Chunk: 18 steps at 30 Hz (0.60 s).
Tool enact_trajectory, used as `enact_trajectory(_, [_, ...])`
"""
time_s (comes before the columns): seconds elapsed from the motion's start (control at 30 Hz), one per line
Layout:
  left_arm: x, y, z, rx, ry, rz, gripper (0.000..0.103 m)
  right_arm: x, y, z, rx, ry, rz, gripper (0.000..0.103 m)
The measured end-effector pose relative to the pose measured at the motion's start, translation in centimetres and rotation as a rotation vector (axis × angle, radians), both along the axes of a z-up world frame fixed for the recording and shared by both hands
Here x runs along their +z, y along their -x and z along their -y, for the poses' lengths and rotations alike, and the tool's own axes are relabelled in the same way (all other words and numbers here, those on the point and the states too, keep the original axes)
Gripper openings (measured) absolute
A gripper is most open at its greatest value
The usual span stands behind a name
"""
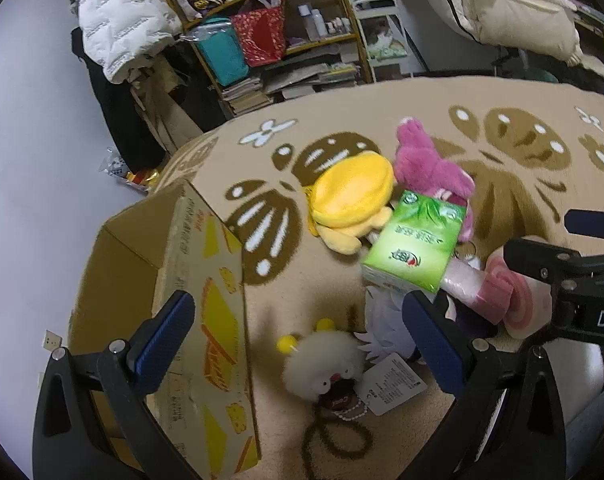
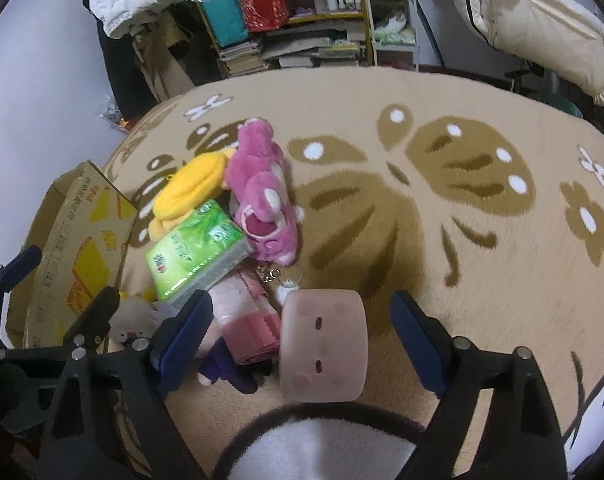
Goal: Organize soft objects
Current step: 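Lower left tool toward white fluffy plush while right tool lowers toward pink cube plush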
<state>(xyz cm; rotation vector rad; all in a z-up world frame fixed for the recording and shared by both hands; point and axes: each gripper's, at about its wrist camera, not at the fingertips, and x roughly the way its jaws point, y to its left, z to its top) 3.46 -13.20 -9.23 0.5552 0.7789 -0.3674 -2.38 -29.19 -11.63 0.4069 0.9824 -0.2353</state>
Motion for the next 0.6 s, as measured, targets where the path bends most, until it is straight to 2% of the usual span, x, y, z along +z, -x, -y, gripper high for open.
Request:
enact_trajectory(0.1, [-0.5, 0.1, 0.3, -0.016, -0.011, -0.006, 0.102, -0.4, -0.2, 0.0, 0.004, -0.006, -0.013, 0.089])
enact_trajectory(0.17, [-0.8, 0.1, 0.4, -0.025, -0.012, -0.011, 0.100, -0.6, -0.3, 0.0, 0.001, 0.010, -0.020, 0.080])
enact_trajectory(0.33, [-1.5, 0.1, 0.4, -0.032, -0.015, -0.052, 0.090, -1.0, -0.3, 0.2, -0.001, -0.011, -0.038, 0.078])
enact_trajectory(0.4, [-1.9, -0.1, 0.3, -0.032, -0.015, -0.084, 0.081, -1.1, -0.3, 0.3, -0.005, -0.007, -0.041, 0.078])
enact_trajectory(0.47, [-2.6, -0.3, 0.3, -0.024, -0.015, -0.125, 0.079, -1.2, -0.3, 0.3, -0.011, -0.004, -0.047, 0.078])
enact_trajectory(0.57, [-3.4, -0.5, 0.1, -0.022, -0.005, -0.172, 0.064, -1.6, -0.3, 0.4, -0.026, -0.007, -0.068, 0.077])
enact_trajectory(0.6, [-3.7, -0.6, 0.1, -0.019, -0.005, -0.185, 0.063, -1.7, -0.3, 0.5, -0.029, -0.013, -0.074, 0.075])
